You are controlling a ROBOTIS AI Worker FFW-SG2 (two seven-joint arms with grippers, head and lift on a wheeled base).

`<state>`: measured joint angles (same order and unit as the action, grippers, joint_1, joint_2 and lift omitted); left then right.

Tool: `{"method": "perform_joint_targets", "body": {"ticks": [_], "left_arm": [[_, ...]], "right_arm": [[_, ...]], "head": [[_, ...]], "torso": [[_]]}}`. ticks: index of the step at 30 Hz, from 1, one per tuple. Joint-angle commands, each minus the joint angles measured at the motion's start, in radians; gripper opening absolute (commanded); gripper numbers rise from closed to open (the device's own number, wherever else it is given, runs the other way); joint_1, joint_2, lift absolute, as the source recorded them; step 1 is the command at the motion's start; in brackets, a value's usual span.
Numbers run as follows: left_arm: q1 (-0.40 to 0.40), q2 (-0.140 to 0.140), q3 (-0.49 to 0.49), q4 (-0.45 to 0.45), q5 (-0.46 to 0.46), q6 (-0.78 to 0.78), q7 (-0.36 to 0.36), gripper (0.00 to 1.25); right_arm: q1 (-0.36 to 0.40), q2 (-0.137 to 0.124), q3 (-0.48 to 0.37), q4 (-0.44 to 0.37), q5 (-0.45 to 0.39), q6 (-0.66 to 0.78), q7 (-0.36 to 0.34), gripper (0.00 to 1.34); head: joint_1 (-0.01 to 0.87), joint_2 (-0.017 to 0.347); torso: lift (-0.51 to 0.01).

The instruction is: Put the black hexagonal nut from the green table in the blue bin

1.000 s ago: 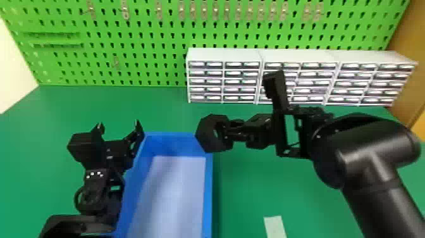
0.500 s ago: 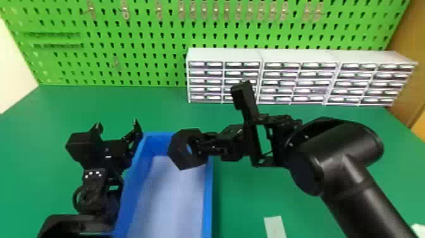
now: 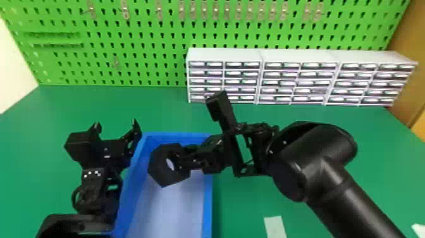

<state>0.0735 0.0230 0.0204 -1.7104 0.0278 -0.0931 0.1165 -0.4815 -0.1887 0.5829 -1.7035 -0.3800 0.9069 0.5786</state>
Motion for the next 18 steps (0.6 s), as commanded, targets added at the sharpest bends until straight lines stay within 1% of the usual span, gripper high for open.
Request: {"method": "perform_joint_targets", "body": {"ticks": [1,2,3,4,5,8,11,14,18], "left_arm": [[0.0,0.0,0.001,0.0,-0.002,0.001,0.0,0.92],[0.0,0.0,0.003,0.0,-0.002,0.0,0.0,0.92],[-0.001,0.0,0.003,0.0,-0.002,0.0,0.0,0.93],[-0.001,0.0,0.003,0.0,-0.002,0.001,0.0,0.93],[-0.001,0.0,0.001,0.0,-0.002,0.001,0.0,0.93],[-0.001,0.0,0.001,0.0,-0.002,0.0,0.0,0.92],[-0.001,0.0,0.001,0.0,-0.002,0.001,0.0,0.92],[-0.001,0.0,0.0,0.0,-0.002,0.0,0.0,0.92],[-0.001,0.0,-0.002,0.0,-0.002,0.0,0.0,0.93]], "right_arm": [[-0.011,-0.001,0.029,0.004,-0.011,0.004,-0.002,0.34],[-0.012,-0.001,0.034,0.004,-0.011,0.007,-0.003,0.38],[-0.012,-0.003,0.035,0.004,-0.017,0.007,-0.01,0.45],[-0.012,-0.003,0.037,0.004,-0.025,0.007,-0.017,0.54],[-0.011,-0.003,0.038,0.004,-0.033,0.007,-0.023,0.67],[-0.011,-0.005,0.037,0.004,-0.034,0.007,-0.025,0.94],[-0.008,-0.006,0.034,0.004,-0.034,0.01,-0.028,1.1],[-0.003,-0.006,0.026,0.004,-0.03,0.017,-0.029,1.19],[0.004,-0.006,0.006,0.004,-0.019,0.021,-0.029,1.2]], "head": [[0.657,0.057],[0.657,0.057],[0.657,0.057],[0.657,0.057],[0.657,0.057],[0.657,0.057],[0.657,0.057],[0.657,0.057],[0.657,0.057]], "torso": [[-0.095],[-0.095],[-0.095],[-0.095],[-0.095],[-0.095],[-0.095],[-0.095],[-0.095]]}}
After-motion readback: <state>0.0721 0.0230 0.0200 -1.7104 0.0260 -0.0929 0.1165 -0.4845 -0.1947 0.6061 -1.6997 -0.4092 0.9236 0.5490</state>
